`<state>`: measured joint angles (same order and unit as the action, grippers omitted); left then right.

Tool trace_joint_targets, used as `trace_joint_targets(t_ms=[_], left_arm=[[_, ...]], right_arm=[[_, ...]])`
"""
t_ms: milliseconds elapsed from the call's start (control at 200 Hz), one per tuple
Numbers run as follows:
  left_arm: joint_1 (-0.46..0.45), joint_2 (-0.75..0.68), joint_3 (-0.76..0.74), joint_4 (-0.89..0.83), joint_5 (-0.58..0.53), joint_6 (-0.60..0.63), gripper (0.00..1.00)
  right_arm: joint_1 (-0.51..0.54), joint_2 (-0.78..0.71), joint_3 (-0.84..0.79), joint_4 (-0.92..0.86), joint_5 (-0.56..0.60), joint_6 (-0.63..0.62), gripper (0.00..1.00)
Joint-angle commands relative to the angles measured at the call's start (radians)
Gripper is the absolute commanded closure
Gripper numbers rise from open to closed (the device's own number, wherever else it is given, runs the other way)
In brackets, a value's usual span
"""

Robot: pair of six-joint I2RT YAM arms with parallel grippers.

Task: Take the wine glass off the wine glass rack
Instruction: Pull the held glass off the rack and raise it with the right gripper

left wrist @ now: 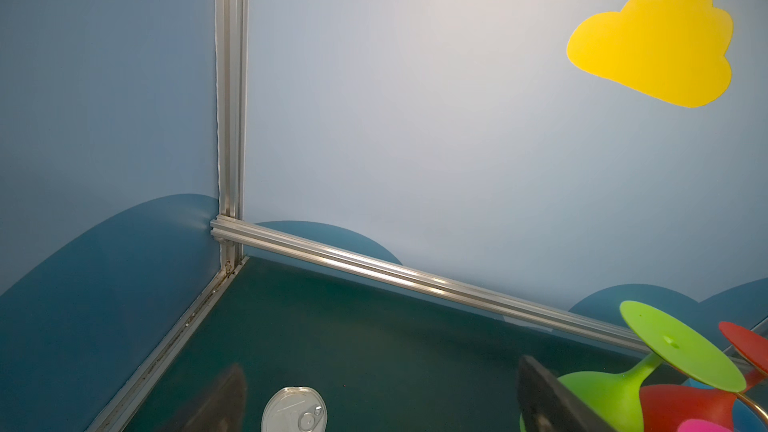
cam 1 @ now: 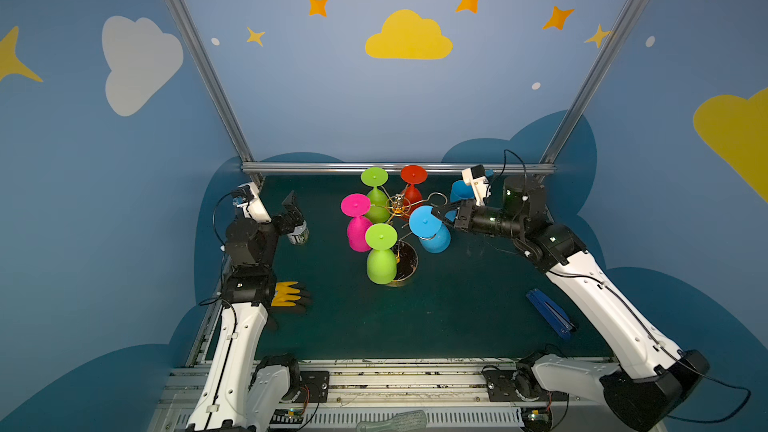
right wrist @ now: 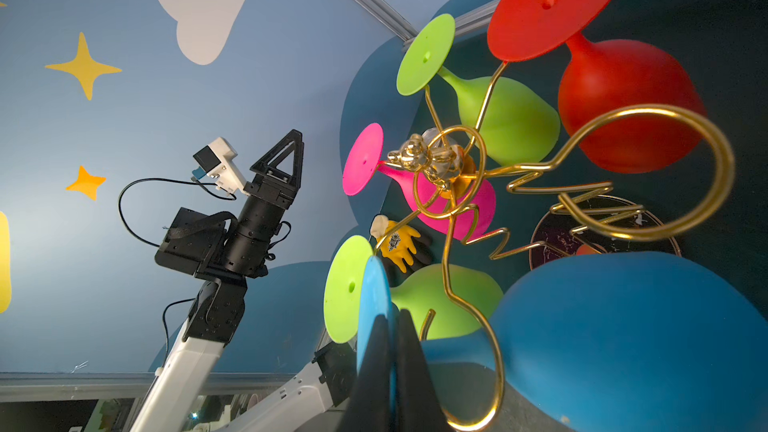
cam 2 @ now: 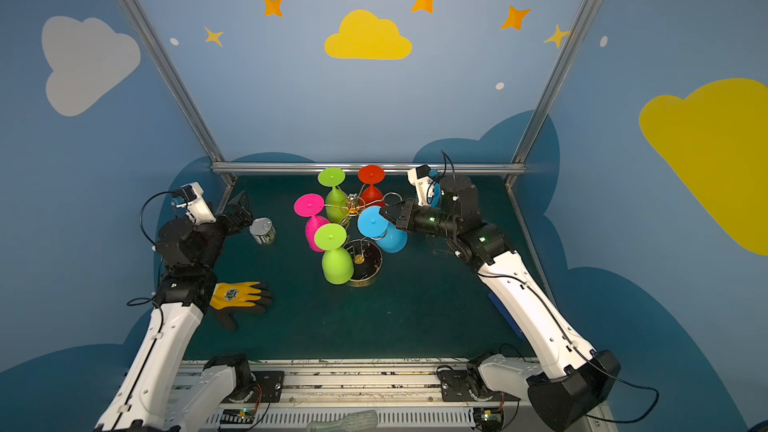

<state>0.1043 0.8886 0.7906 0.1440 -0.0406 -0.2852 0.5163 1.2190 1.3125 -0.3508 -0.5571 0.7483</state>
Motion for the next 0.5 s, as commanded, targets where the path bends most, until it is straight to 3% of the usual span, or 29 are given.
trace_joint_targets(t_ms=[0,496], left_arm=[[-0.002,-0.013,-0.006,0.032,0.001,-0.005,0.01],[-0.003,-0.016,-0.007,0.032,0.001,-0.004,0.00]], right_arm=[[0.003,0.014,0.016,0.059,0.021,0.008,1.00],[0.016,0.081,0.030,0.156,0.016,0.064,1.00]])
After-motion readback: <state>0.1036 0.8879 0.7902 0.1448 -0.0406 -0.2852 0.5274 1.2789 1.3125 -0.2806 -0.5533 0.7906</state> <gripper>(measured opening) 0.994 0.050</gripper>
